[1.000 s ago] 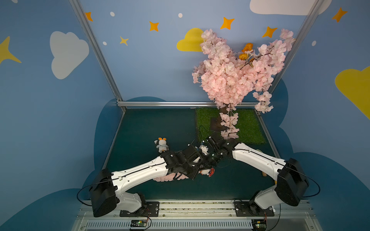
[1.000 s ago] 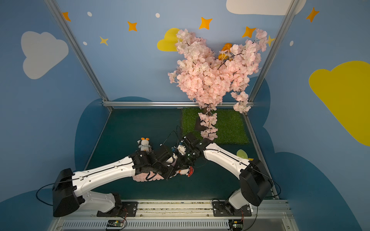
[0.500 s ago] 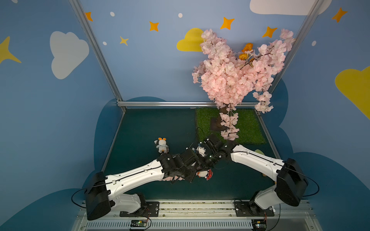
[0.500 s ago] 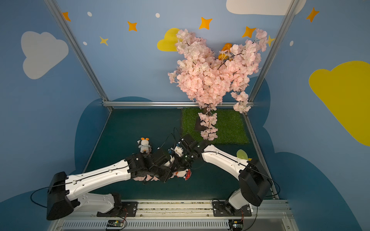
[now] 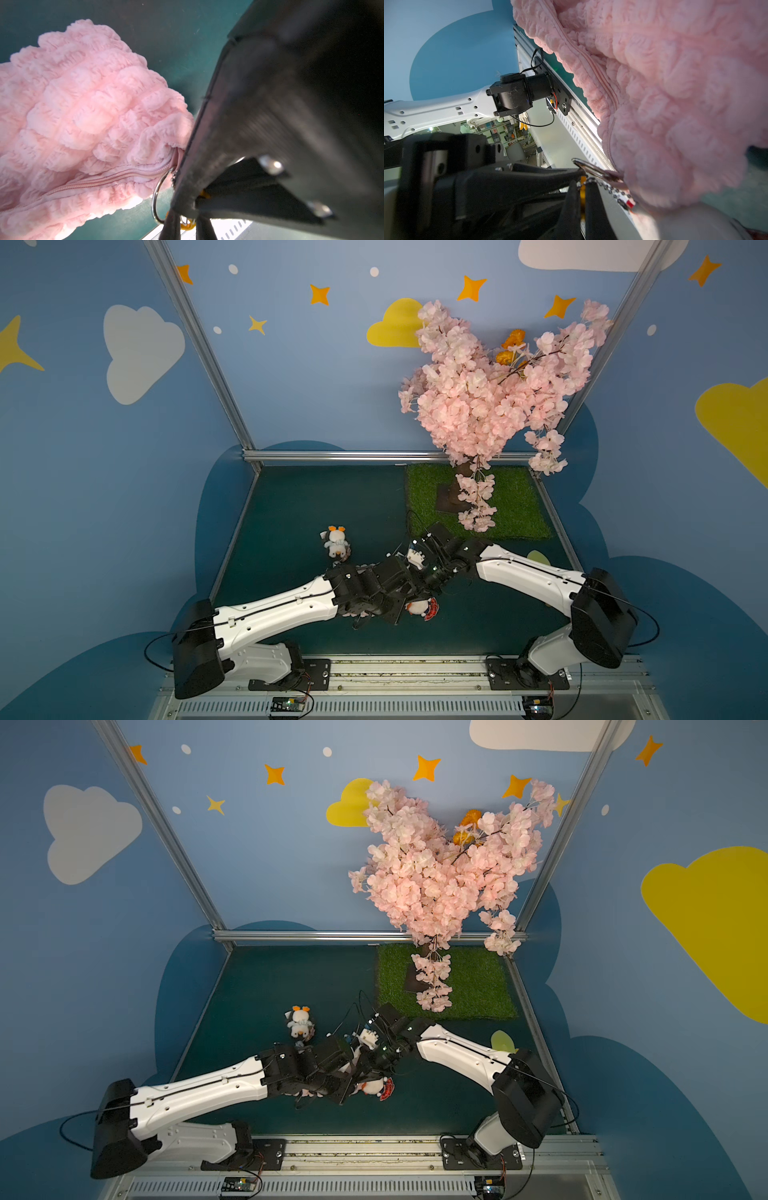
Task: Remove the decoration from the bag
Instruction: Remove the decoration item from the bag.
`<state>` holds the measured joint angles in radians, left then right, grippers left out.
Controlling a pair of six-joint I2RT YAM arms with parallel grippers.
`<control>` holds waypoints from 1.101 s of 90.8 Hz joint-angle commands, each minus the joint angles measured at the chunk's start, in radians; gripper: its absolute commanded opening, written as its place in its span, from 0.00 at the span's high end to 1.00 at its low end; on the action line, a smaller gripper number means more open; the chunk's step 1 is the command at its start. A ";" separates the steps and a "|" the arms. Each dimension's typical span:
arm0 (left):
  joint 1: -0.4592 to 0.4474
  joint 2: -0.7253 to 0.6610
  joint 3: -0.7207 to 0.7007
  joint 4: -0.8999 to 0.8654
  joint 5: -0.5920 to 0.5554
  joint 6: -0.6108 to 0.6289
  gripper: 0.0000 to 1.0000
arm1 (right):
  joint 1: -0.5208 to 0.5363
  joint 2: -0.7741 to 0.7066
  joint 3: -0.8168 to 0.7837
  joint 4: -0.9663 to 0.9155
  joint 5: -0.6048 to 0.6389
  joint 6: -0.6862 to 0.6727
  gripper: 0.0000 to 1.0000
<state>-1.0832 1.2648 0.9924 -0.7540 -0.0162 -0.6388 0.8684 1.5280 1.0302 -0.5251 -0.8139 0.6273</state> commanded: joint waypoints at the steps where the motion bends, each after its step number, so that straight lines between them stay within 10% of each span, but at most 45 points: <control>1: 0.014 -0.022 -0.009 -0.078 -0.103 -0.024 0.86 | 0.015 0.021 -0.011 -0.075 -0.041 -0.011 1.00; 100: 0.077 -0.138 -0.110 -0.121 -0.006 -0.066 0.88 | 0.123 0.068 0.021 -0.012 -0.002 0.004 1.00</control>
<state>-1.0340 1.1622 0.8993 -0.7795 0.0799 -0.6746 0.9588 1.5833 1.0462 -0.4572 -0.7933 0.6315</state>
